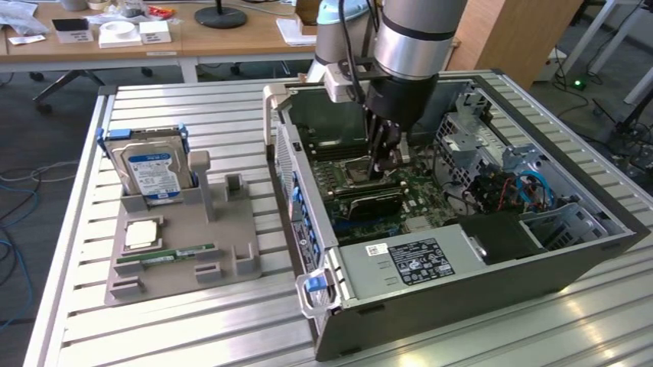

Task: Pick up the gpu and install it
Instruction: 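Press down on the gpu until it lock into place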

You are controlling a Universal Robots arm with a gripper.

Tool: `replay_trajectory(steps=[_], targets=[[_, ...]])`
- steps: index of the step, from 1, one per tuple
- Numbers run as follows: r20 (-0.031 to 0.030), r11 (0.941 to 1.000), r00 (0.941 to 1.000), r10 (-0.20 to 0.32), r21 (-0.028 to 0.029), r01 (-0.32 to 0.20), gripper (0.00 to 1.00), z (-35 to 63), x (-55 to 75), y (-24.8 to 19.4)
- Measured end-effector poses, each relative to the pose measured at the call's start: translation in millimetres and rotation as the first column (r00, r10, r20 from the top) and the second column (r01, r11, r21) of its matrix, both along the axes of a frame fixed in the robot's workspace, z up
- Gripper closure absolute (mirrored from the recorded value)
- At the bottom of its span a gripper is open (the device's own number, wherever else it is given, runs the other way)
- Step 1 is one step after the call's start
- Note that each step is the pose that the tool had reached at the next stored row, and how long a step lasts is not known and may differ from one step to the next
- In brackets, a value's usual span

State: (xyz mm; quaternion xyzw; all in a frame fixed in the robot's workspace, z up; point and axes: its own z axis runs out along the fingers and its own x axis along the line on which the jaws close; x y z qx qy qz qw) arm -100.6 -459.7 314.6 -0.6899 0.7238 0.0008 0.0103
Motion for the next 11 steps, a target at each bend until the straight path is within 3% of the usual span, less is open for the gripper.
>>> replay_trajectory(steps=[11], targets=[[-0.0001,1.0,1.0,0.0,-0.0002,0.0,0.89,-12.6,0.0,8.0]])
